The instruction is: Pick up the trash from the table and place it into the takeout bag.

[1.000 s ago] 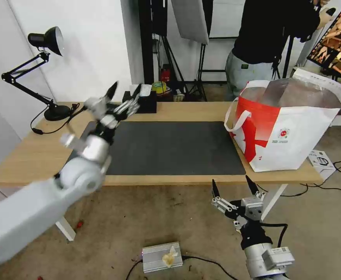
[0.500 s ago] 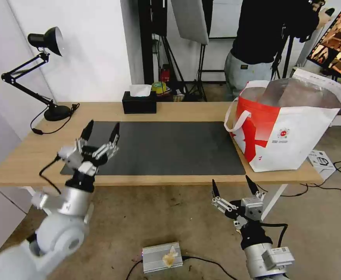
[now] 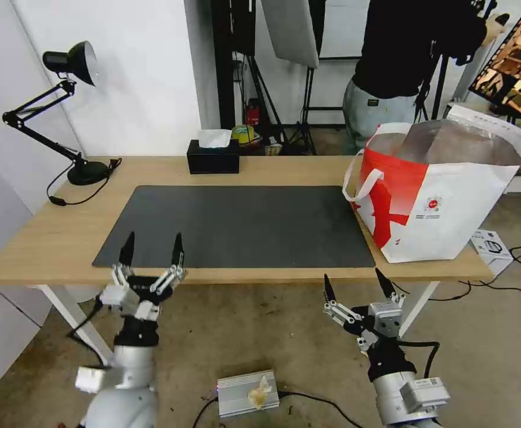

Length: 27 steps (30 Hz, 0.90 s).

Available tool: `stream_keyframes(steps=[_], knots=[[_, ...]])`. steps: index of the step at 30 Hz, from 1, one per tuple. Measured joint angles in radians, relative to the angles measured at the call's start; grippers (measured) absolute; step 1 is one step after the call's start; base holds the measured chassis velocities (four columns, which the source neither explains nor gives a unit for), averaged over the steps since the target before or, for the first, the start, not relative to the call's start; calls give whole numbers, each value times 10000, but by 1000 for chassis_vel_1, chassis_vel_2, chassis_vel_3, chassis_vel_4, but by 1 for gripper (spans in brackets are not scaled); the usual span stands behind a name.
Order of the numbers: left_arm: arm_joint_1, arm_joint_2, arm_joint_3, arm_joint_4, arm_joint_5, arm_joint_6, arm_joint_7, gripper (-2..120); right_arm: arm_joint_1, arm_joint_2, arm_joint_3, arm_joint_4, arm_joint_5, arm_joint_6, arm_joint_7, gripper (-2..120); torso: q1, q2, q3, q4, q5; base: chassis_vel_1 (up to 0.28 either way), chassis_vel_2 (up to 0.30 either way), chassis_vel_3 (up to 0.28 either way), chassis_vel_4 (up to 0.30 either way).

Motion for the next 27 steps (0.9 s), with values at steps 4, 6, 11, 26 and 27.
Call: stream_keyframes(steps=[4,6,11,26,27], knots=[[633,-504,-113,54,931,-129,-290,100,0,0,0,0,0,0,0,100,0,0,0,2,-1,0,0,0,0],[1061,-759,-237,55,1415,-241,-377,100,0,0,0,0,0,0,0,100,-1,0,0,2,1,0,0,0,0],[1695,-1080,-304,-14,2172,-278,-651,100,0,0,0,0,0,0,-1,100,0,1,0,2,1,0,0,0,0],[2401,-1023,-285,-139,3371,285,-2125,100,0,0,0,0,0,0,0,100,0,0,1,1,-1,0,0,0,0],[2390,-1022,-302,-139,3371,303,-2143,100,0,0,0,0,0,0,0,100,1,0,1,2,-1,0,0,0,0]])
